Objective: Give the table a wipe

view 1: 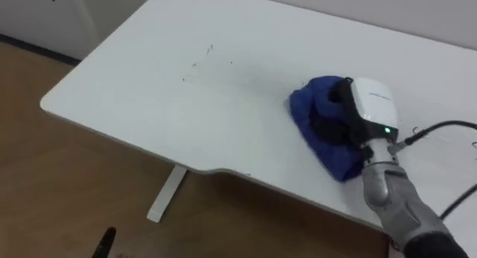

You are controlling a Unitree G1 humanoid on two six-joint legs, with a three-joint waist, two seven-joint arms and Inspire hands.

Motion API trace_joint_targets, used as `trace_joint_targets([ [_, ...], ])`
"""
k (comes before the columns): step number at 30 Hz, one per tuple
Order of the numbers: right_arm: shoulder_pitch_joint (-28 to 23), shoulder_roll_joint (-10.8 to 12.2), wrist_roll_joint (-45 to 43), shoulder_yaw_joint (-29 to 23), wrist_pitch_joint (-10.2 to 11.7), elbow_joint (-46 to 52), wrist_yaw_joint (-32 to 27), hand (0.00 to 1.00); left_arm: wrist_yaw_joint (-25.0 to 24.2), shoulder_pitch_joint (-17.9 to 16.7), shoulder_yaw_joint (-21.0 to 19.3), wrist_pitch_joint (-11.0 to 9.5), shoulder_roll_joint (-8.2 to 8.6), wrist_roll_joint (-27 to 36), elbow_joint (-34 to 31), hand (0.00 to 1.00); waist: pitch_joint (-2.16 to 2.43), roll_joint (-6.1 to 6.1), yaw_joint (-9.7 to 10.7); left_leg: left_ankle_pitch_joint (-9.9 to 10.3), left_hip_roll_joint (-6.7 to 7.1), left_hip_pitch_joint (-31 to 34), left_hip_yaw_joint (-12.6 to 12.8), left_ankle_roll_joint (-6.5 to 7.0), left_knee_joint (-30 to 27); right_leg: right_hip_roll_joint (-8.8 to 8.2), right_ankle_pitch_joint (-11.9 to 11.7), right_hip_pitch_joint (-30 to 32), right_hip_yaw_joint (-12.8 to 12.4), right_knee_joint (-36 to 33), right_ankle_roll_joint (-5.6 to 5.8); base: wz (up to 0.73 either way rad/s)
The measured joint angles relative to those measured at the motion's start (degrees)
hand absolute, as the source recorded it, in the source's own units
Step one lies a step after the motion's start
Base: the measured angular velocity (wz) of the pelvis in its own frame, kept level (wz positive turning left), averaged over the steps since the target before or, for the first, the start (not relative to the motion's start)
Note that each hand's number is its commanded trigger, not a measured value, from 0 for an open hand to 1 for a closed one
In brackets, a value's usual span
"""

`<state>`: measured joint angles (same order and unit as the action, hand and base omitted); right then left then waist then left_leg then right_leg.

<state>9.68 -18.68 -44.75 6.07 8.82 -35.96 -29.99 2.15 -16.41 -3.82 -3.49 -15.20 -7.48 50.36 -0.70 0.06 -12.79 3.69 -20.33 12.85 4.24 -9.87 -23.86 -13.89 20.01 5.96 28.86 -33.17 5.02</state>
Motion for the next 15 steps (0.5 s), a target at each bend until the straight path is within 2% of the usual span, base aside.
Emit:
trace_joint_targets([
  [1,-1.49,0.25,0.02,-1.47,-0.16,0.86,-0.04,1.00,0.00,-0.27,0.05,0.72,0.18,-1.05,-0.05,0.00,-0.06,-0.33,0.49,0.28,1.21,0.32,2.11,0.15,-1.37,-0.07,0.03,-0.53,0.30,0.81,0.00,0.48],
  [2,-1.60,0.51,0.27,-2.27,-0.28,0.69,0.08,1.00,0.02,-0.32,0.20,1.24,0.64,-1.14,-0.04,0.00,-0.33,-0.35,0.82,2.26,3.84,1.19,2.91,1.52,-4.46,0.06,-0.12,-1.12,0.10,2.11,0.21,0.45],
  [3,-1.25,0.68,0.47,-2.32,-0.83,1.24,0.45,1.00,0.02,0.14,0.82,1.38,0.91,-1.09,-0.05,0.00,-0.56,0.10,0.87,5.39,6.84,1.67,3.74,3.22,-7.33,0.66,-0.69,-0.96,-1.22,2.99,-0.34,0.27],
  [4,-0.96,0.93,0.46,-2.33,-1.34,1.78,0.86,1.00,0.04,0.43,1.09,1.46,1.00,-1.08,-0.04,0.00,-0.73,0.45,0.72,6.88,8.02,1.56,3.93,4.05,-8.24,1.40,-0.93,-0.79,-2.37,3.46,-0.70,-0.04],
  [5,-0.17,1.60,0.13,-2.27,-2.08,2.31,1.50,1.00,0.09,0.77,1.55,1.49,1.03,-1.08,-0.02,0.00,-0.65,1.28,-0.52,9.03,9.39,1.24,4.31,4.91,-9.23,2.90,-1.43,0.19,-5.14,4.05,-1.32,-0.58],
  [6,1.42,2.58,-0.28,-1.94,-2.79,2.33,2.43,1.00,0.11,0.57,1.93,1.49,1.30,-1.12,0.51,0.00,-0.91,2.28,-2.87,10.44,10.03,0.23,4.47,5.59,-9.46,4.18,-2.70,0.99,-8.02,4.76,-2.13,-0.88],
  [7,2.61,2.81,-0.40,-1.35,-3.29,2.29,3.06,1.00,0.08,0.43,2.04,1.55,1.46,-1.14,0.67,0.00,-1.08,2.75,-3.89,10.79,10.33,-0.26,4.41,6.00,-9.46,4.67,-3.24,1.44,-9.47,5.06,-2.31,-1.19],
  [8,4.70,3.21,-0.92,0.28,-4.03,2.53,4.34,1.00,-0.05,-0.25,2.06,1.74,1.92,-1.22,0.86,0.00,-0.79,3.16,-5.19,11.15,11.18,-0.60,4.39,6.30,-8.74,5.33,-4.22,2.62,-11.81,5.62,-2.46,-0.89],
  [9,5.51,3.42,-1.26,0.94,-4.21,3.00,5.19,1.00,-0.16,-0.44,2.03,1.85,2.12,-1.24,0.90,0.00,-0.65,3.48,-5.48,11.22,11.46,-0.72,4.50,6.35,-7.87,5.45,-4.67,3.29,-12.43,5.82,-2.43,-0.75],
  [10,7.08,3.53,-2.22,2.63,-4.39,3.51,5.97,1.00,-0.28,-0.52,1.99,2.18,2.51,-1.17,0.87,0.00,-0.44,4.14,-6.08,11.55,11.52,-1.23,4.87,5.78,-5.71,5.89,-5.45,4.39,-13.29,6.36,-2.31,-0.48],
  [11,8.46,3.87,-3.07,4.60,-4.69,3.53,6.59,1.00,-0.30,-0.84,1.99,2.62,2.59,-0.98,0.43,0.00,-0.37,4.17,-6.86,11.48,11.74,-1.98,6.07,5.59,-3.57,5.94,-6.19,5.40,-14.26,6.65,-2.22,-0.77],
  [12,9.53,4.04,-3.42,6.79,-4.56,3.43,7.27,1.00,-0.41,-1.99,1.99,3.23,2.50,-0.67,-0.31,0.00,-0.25,3.90,-7.90,11.40,11.79,-3.11,7.34,5.57,-2.28,6.04,-6.77,6.17,-14.12,6.76,-2.57,-0.74],
  [14,9.88,4.05,-3.18,8.72,-3.45,3.32,7.65,1.00,-0.61,-3.57,1.95,4.27,2.27,1.10,-1.20,0.00,-0.11,3.72,-7.75,11.23,12.17,-4.25,7.31,5.53,-0.55,6.04,-7.29,5.78,-13.56,7.33,-2.75,-0.40],
  [15,9.82,4.03,-2.84,8.66,-3.48,2.76,7.54,1.00,-0.61,-4.01,1.88,4.97,2.18,1.33,-1.27,0.00,-0.11,3.24,-7.03,10.84,12.58,-4.73,7.19,5.61,0.52,5.79,-7.36,5.13,-13.54,7.62,-2.70,0.00],
])
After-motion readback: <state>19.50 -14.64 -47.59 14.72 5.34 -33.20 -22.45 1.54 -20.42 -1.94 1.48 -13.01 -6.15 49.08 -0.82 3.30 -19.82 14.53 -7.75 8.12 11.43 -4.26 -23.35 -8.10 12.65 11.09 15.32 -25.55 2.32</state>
